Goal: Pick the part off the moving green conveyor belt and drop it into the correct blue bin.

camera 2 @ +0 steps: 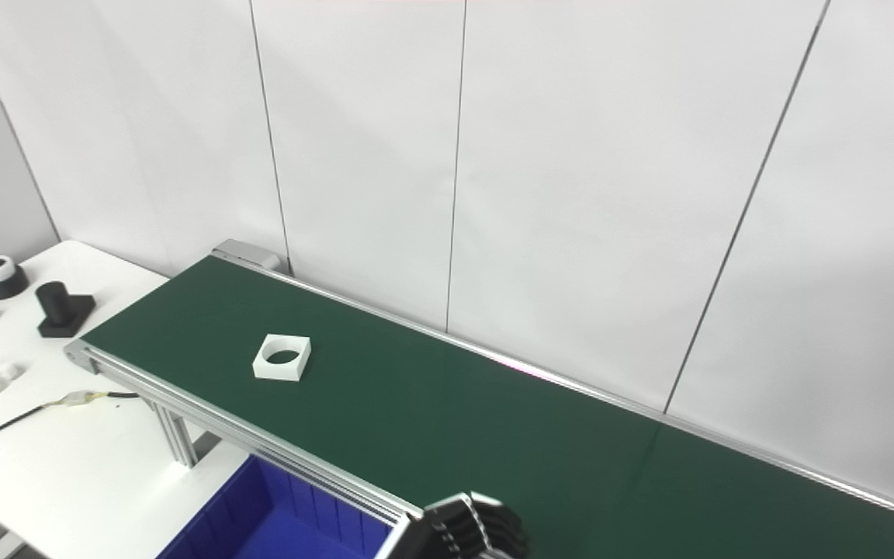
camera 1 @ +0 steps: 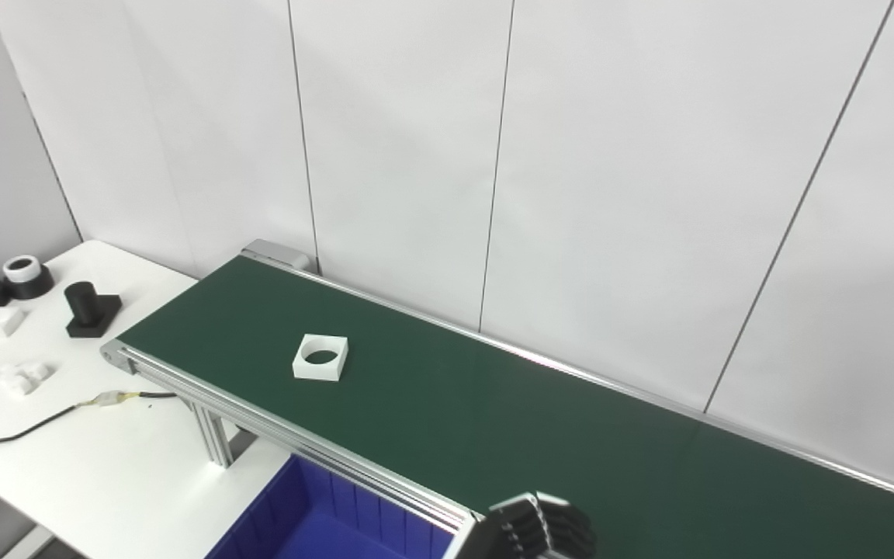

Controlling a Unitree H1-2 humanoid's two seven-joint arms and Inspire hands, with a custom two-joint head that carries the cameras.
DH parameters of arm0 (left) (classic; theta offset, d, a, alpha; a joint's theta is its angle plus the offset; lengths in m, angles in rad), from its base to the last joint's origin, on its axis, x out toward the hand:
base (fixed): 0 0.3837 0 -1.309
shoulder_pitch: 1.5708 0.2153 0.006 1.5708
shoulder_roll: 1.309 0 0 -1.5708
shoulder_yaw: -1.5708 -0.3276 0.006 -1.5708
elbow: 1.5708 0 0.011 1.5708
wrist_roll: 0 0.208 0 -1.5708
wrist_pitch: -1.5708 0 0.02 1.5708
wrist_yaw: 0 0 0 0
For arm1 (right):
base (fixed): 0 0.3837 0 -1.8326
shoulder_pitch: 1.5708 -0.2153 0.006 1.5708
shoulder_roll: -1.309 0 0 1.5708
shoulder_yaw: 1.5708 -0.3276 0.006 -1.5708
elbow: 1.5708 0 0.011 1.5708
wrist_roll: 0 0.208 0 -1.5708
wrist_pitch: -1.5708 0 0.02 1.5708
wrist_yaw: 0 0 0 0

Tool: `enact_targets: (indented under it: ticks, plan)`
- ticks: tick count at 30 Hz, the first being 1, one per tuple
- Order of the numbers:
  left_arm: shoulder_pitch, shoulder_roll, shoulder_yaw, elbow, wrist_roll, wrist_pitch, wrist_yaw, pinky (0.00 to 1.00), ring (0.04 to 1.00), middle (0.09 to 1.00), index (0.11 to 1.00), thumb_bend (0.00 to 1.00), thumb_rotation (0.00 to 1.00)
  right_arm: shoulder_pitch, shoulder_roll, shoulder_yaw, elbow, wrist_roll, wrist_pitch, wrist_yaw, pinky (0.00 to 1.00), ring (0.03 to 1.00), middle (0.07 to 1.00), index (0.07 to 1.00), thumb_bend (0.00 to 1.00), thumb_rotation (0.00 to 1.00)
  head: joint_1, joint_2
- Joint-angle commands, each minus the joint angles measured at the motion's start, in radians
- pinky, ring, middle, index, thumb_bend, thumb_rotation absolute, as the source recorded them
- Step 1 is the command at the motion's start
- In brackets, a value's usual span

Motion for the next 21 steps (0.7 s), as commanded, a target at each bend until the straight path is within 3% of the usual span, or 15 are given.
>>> enact_targets:
  ticks: [1, 4, 7, 11, 16, 18, 21]
  plan:
    - [-0.036, -0.020, 0.018, -0.047, -0.012, -0.034, -0.012, 0.61, 0.622, 0.644, 0.641, 0.64, 0.05, -0.010, 0.007, 0.002, -0.018, -0.011, -0.053, -0.022, 0.62, 0.736, 0.800, 0.835, 0.42, 0.00, -0.002, 0.002]
    - [-0.048, -0.025, 0.049, -0.057, -0.003, -0.034, -0.004, 0.61, 0.634, 0.663, 0.649, 0.69, 0.25, -0.008, 0.012, 0.006, -0.020, -0.011, -0.053, -0.030, 0.63, 0.733, 0.795, 0.829, 0.43, 0.00, -0.013, 0.010]
    - [-0.059, -0.015, 0.068, -0.069, 0.007, -0.034, -0.011, 0.64, 0.673, 0.710, 0.681, 0.74, 0.35, -0.003, 0.010, 0.008, -0.029, -0.016, -0.053, -0.034, 0.63, 0.739, 0.796, 0.829, 0.44, 0.00, -0.012, 0.014]
    - [-0.067, 0.002, 0.079, -0.090, 0.019, -0.033, -0.019, 0.68, 0.708, 0.754, 0.712, 0.73, 0.35, -0.002, 0.005, 0.015, -0.029, -0.032, -0.053, -0.051, 0.63, 0.743, 0.797, 0.826, 0.44, 0.00, -0.018, 0.024]
    - [-0.103, 0.071, 0.079, -0.136, 0.043, -0.034, -0.051, 0.74, 0.777, 0.824, 0.779, 0.73, 0.32, -0.006, 0.005, 0.024, -0.027, -0.018, -0.053, -0.053, 0.63, 0.734, 0.789, 0.822, 0.45, 0.00, -0.038, 0.031]
    - [-0.133, 0.082, 0.093, -0.120, 0.028, -0.034, -0.056, 0.77, 0.818, 0.845, 0.793, 0.73, 0.29, -0.009, 0.007, 0.021, -0.023, -0.023, -0.053, -0.058, 0.62, 0.728, 0.784, 0.816, 0.46, 0.00, -0.044, 0.030]
    - [-0.182, 0.086, 0.114, -0.072, 0.021, -0.034, -0.045, 0.88, 0.896, 0.892, 0.824, 0.71, 0.34, -0.015, 0.011, 0.011, -0.012, -0.019, -0.053, -0.056, 0.62, 0.725, 0.784, 0.801, 0.45, 0.00, -0.054, 0.031]
